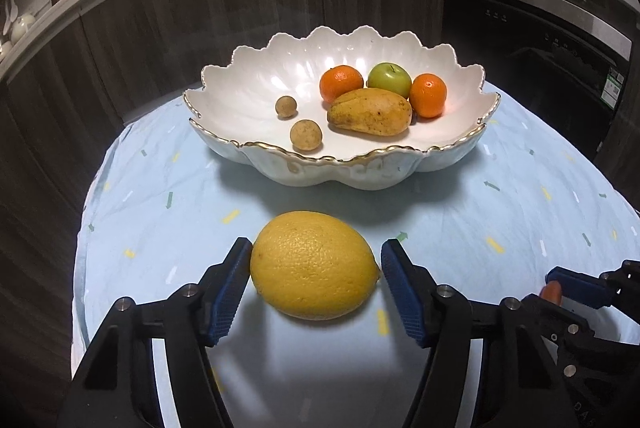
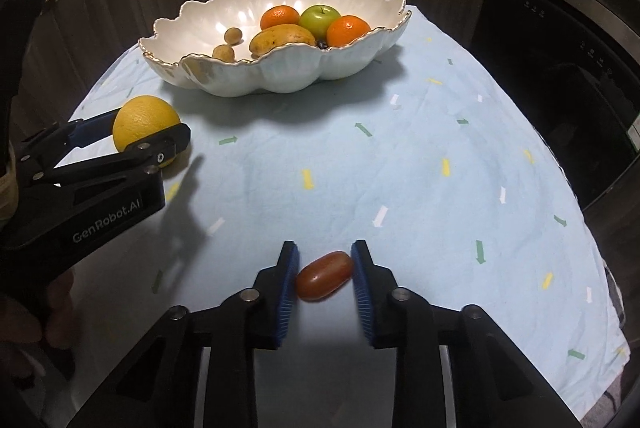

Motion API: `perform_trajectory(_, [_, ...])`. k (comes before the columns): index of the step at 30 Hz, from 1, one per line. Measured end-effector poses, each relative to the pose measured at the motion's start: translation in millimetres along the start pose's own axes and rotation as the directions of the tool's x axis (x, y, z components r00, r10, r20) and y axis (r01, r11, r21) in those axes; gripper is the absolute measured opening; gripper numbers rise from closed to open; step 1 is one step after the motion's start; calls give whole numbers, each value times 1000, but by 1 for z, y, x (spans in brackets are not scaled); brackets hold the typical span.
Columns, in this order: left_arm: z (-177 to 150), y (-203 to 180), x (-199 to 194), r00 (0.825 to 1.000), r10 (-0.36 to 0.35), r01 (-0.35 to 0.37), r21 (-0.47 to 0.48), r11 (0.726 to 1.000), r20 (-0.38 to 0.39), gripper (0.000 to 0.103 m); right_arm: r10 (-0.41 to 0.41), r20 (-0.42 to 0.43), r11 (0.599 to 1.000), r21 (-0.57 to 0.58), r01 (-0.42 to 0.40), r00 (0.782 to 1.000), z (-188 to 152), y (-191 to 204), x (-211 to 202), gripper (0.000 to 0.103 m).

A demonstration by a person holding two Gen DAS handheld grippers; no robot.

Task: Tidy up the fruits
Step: 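Grasp the yellow lemon with the left tool while the right tool grasps the red date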

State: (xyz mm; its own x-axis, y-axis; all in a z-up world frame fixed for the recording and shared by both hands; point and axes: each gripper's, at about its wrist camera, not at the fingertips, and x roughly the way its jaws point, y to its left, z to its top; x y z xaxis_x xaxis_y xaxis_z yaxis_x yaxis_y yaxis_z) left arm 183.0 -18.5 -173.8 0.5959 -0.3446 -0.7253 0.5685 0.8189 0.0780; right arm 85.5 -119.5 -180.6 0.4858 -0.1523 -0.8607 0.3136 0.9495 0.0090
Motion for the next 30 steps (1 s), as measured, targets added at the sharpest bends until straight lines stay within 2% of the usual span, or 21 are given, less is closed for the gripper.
perform_trajectory(10, [-1,-1,0,1000,4,-4,0,1000,8,63,13,-4,1000,9,-13,1000,2,-2,1,27])
perform_trajectory(14, [-2,-4,4,1000,9,-9,31,999,-16,70,14,-6,1000,11,-14,1000,2,-2,1,27])
perform_trajectory(19, [-3,-4,5,1000,2,-1,32,1000,-20,71,17,-6,1000,13,-17,1000,2,-2,1,27])
perform_trajectory(23, [-3,-6,9,999,-2,4,39,999,-42,77,18,-7,1000,14,-18,1000,2,-2,1,27])
perform_trajectory(27, [-3,-8,14,998,17,-13,50,999,-68,75,19,-9,1000,18,-19,1000,2,-2,2,27])
perform_trajectory(30, [-3,-4,13,998,29,-27,30,999,-63,66,20,-9,1000,18,-19,1000,2,-2,2,27])
